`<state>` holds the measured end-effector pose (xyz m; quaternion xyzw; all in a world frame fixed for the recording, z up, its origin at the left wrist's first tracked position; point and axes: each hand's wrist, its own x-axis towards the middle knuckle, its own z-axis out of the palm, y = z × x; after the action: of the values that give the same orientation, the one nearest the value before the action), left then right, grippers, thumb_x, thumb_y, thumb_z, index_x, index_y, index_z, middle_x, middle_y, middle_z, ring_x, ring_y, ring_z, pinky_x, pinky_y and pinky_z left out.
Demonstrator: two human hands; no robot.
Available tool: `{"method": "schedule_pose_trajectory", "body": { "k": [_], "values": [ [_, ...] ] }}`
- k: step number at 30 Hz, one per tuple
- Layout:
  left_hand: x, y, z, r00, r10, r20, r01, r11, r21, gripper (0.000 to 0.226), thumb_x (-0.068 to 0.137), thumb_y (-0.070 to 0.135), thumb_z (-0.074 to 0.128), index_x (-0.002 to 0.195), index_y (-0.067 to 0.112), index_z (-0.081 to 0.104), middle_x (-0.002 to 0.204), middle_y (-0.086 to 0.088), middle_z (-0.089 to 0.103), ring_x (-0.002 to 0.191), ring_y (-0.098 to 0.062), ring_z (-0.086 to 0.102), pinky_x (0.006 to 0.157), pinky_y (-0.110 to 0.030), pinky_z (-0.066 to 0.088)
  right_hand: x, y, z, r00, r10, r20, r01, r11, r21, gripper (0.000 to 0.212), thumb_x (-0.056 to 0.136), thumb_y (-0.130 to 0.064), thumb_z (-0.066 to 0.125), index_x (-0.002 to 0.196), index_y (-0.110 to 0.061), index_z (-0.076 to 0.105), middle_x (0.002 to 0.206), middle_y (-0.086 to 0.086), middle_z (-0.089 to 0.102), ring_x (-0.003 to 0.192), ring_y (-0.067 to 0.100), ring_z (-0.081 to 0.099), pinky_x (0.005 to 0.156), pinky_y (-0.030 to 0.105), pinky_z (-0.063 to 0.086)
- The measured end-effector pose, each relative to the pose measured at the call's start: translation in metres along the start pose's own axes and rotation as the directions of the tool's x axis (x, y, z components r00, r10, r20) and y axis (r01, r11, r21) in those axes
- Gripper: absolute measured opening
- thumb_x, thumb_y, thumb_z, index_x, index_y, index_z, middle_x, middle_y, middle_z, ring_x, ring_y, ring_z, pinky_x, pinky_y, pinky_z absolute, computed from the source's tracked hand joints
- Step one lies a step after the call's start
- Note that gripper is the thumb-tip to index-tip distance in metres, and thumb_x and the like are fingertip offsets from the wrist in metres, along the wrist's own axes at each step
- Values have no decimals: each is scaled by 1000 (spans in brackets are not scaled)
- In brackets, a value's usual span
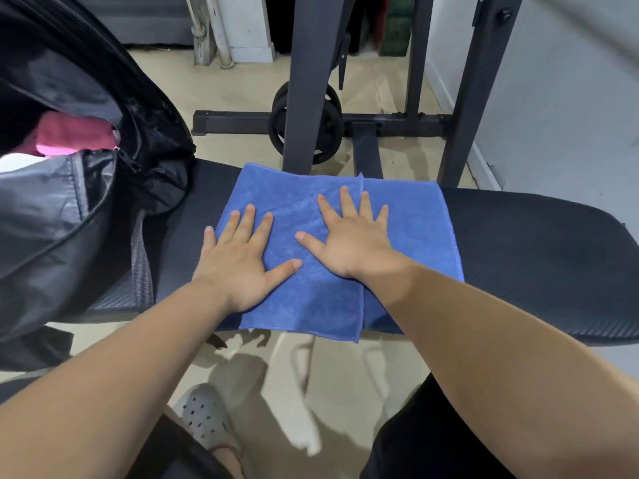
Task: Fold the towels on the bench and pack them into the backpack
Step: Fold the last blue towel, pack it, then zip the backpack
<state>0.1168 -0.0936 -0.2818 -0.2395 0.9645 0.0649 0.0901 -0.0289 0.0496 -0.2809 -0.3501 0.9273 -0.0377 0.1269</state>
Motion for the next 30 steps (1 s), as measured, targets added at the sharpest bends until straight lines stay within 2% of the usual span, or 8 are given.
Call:
{"method": "schedule_pose_trajectory", "body": {
  "k": [4, 9, 12, 15, 16, 19, 25, 30],
  "values": [
    [-4, -24, -4, 998, -58, 10, 58, 998, -30, 109, 72, 96, 11, 160, 34, -8, 168, 4, -19, 155, -17, -16, 123, -57, -2, 1, -9, -1, 998, -54, -19, 55, 997, 52, 82, 89, -83, 20, 159, -44, 4, 170, 0, -12, 155, 29, -13, 122, 59, -8],
    [-2, -30, -6, 998, -63, -8, 62, 994, -90, 107, 75, 93, 22, 161, 34, 0, 169, 3, -11, 156, -19, -11, 123, -59, -2, 5, 21, -12, 998, 67, -22, -66, 996, 54, 80, 89, -83, 16, 159, -46, 2, 170, -3, -10, 155, 29, -13, 119, 64, -10],
    [-5, -16, -10, 988, -49, -146, 30, 991, -133, 92, 83, 78, 46, 157, 27, 26, 165, -5, 24, 152, -29, 17, 120, -56, 15, 3, 45, -13, 992, 117, 46, -116, 993, -14, 82, 88, -85, 12, 158, -47, -2, 169, -4, -15, 154, 30, -17, 118, 66, -12],
    [-17, 15, -21, 920, 51, -389, -141, 968, -207, 42, 84, 60, 62, 105, 23, 59, 104, -1, 59, 102, -28, 52, 87, -43, 45, 2, 52, -11, 994, 102, 27, -101, 995, -8, 81, 89, -84, 13, 159, -44, 3, 170, -3, -9, 155, 29, -15, 118, 65, -11],
    [-22, 27, -23, 902, 96, -420, -209, 950, -232, 31, 85, 54, 64, 86, 24, 54, 87, 3, 56, 89, -25, 52, 75, -39, 45, 2, 50, -13, 996, 86, -3, -86, 996, 22, 80, 90, -82, 16, 160, -43, 9, 170, -3, -4, 155, 28, -13, 119, 64, -10],
    [-37, 59, -23, 877, 243, -414, -352, 912, -211, 48, 88, 47, 66, 61, 26, 31, 59, 9, 41, 66, -25, 50, 56, -33, 32, -1, 40, -17, 996, -22, -87, 31, 994, 104, 71, 96, -72, 27, 158, -39, 24, 169, -4, 11, 156, 25, -5, 122, 59, -5],
    [-46, 81, -2, 952, 264, -155, -284, 951, -122, 53, 80, 71, 61, 67, 27, 35, 70, 10, 45, 74, -17, 45, 59, -32, 30, -1, 29, -14, 993, -89, -81, 101, 984, 150, 62, 99, -67, 35, 154, -38, 36, 165, -5, 24, 155, 28, 4, 122, 57, 0],
    [-49, 82, -1, 941, 304, -148, -319, 943, -91, 38, 79, 53, 63, 78, 26, 37, 82, 6, 46, 84, -20, 45, 65, -32, 34, 4, 31, -15, 992, -81, -94, 98, 977, 190, 62, 98, -67, 36, 153, -38, 38, 165, -9, 25, 155, 28, 5, 122, 56, 2]
  ]
}}
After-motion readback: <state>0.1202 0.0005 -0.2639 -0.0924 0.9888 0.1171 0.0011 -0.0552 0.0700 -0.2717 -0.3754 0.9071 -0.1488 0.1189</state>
